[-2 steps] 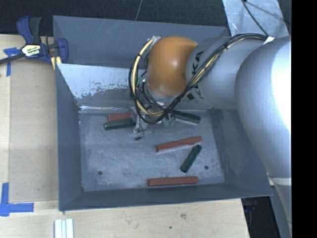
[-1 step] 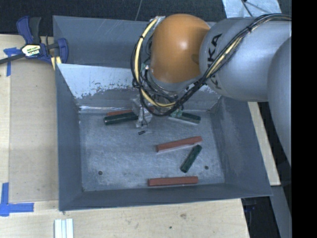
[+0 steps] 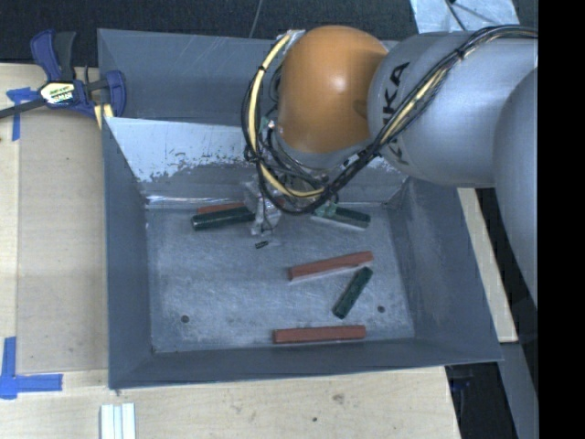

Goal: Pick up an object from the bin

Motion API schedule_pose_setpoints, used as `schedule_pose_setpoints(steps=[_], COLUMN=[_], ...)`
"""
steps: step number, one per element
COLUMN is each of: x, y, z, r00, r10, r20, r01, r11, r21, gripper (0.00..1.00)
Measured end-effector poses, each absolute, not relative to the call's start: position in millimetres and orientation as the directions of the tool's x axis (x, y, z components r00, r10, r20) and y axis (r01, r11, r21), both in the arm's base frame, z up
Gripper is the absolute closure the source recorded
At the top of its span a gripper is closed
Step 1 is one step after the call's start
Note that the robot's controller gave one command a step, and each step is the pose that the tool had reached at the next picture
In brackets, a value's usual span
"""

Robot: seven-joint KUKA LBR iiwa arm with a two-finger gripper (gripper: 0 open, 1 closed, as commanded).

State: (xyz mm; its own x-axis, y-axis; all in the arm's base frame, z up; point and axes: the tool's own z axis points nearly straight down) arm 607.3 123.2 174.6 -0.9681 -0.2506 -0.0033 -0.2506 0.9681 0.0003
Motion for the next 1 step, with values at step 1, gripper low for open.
schedule_pose_setpoints(steps=[1], x=[609.7], y=[132.7], z=[224.8], r00=[-0.965], r10=[-0.262], r20=[-0.001], r01=[-0.262], r11=[0.965], r21=[0.0], gripper=[1.0])
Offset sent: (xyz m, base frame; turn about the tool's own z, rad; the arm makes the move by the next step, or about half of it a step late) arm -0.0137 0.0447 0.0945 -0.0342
